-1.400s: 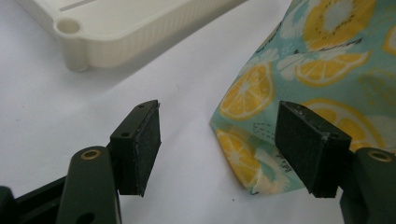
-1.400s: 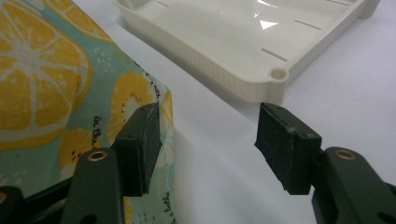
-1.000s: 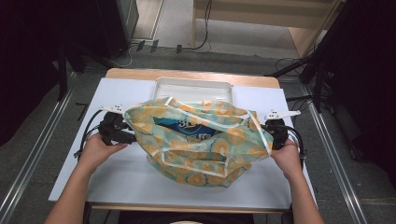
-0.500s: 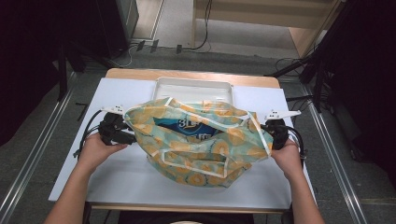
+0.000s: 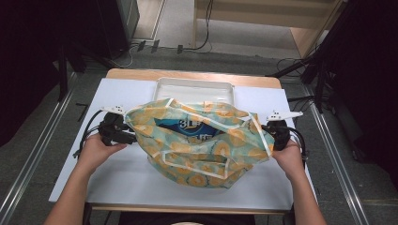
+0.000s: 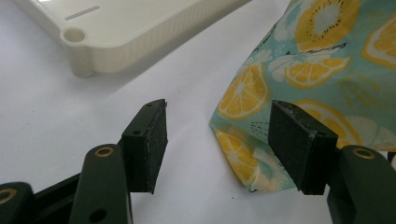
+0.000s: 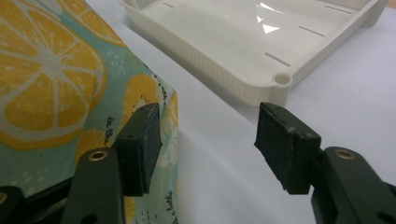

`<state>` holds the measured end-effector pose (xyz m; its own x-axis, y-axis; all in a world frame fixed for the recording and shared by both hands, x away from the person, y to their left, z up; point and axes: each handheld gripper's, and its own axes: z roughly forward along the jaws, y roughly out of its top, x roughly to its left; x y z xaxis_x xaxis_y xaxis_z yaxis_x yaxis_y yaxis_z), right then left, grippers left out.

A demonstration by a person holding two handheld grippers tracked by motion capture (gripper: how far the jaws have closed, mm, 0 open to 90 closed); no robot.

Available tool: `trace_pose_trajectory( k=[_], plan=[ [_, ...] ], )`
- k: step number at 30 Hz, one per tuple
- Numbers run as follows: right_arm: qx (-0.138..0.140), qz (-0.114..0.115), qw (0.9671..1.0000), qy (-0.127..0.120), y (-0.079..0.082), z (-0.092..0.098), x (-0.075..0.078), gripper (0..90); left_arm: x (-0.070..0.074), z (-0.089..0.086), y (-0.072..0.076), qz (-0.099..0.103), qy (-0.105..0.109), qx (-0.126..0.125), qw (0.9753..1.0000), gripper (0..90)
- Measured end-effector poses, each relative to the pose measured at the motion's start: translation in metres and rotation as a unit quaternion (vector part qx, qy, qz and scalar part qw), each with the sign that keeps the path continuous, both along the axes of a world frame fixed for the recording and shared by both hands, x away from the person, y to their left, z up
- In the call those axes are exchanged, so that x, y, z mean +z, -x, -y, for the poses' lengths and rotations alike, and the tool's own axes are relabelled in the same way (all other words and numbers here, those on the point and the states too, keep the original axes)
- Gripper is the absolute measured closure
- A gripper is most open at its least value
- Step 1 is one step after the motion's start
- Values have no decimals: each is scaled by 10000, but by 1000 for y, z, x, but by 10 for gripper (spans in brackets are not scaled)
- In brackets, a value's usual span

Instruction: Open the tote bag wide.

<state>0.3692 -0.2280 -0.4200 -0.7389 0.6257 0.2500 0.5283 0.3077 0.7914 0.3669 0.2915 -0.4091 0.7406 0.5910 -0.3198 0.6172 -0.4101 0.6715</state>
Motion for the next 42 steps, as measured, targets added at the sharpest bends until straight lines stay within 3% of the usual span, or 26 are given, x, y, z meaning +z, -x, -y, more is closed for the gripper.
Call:
trace_pose_trajectory(
  k=[8, 11, 13, 15, 19, 21, 22, 27, 30, 31, 37, 40, 42],
  plan=[
    [121, -11, 9999, -97, 1, 2, 2, 436, 2, -2, 2, -50, 98, -5, 9999, 395],
    [187, 14, 9996, -201, 1, 6, 6, 465, 6, -4, 3, -6, 70, -75, 9999, 453],
    [256, 24, 9994, -246, 0, 9, 11, 487, 12, -5, 3, -21, 118, -184, 9998, 476],
    [290, 27, 9992, -261, 0, 11, 17, 507, 21, -7, 2, 51, 35, -299, 9995, 476],
    [394, -15, 9988, -289, -1, 17, 28, 529, 36, -10, 1, 94, 191, -415, 9989, 478],
    [479, -93, 9983, -330, -1, 20, 33, 537, 42, -10, -1, 67, 56, -490, 9988, 478],
    [489, -111, 9982, -319, -1, 21, 37, 543, 46, -9, -1, 65, -36, -499, 9987, 478],
    [620, -120, 9978, -224, 1, 26, 58, 571, 66, -8, -3, 108, 16, -631, 9979, 498],
    [702, -48, 9969, -340, 3, 29, 74, 583, 78, -9, -5, 99, 112, -696, 9975, 504],
    [844, 10, 9953, -474, 3, 31, 84, 588, 86, -9, -6, 126, 190, -732, 9971, 507],
    [993, 231, 9941, -365, 3, 30, 109, 600, 109, -10, -5, 250, 159, -793, 9964, 505],
    [1062, 321, 9929, -425, 5, 28, 129, 621, 123, -13, -4, 337, 141, -813, 9960, 507],
    [1061, 329, 9929, -434, 5, 28, 133, 624, 131, -13, -3, 340, 157, -837, 9958, 505]
  ],
)
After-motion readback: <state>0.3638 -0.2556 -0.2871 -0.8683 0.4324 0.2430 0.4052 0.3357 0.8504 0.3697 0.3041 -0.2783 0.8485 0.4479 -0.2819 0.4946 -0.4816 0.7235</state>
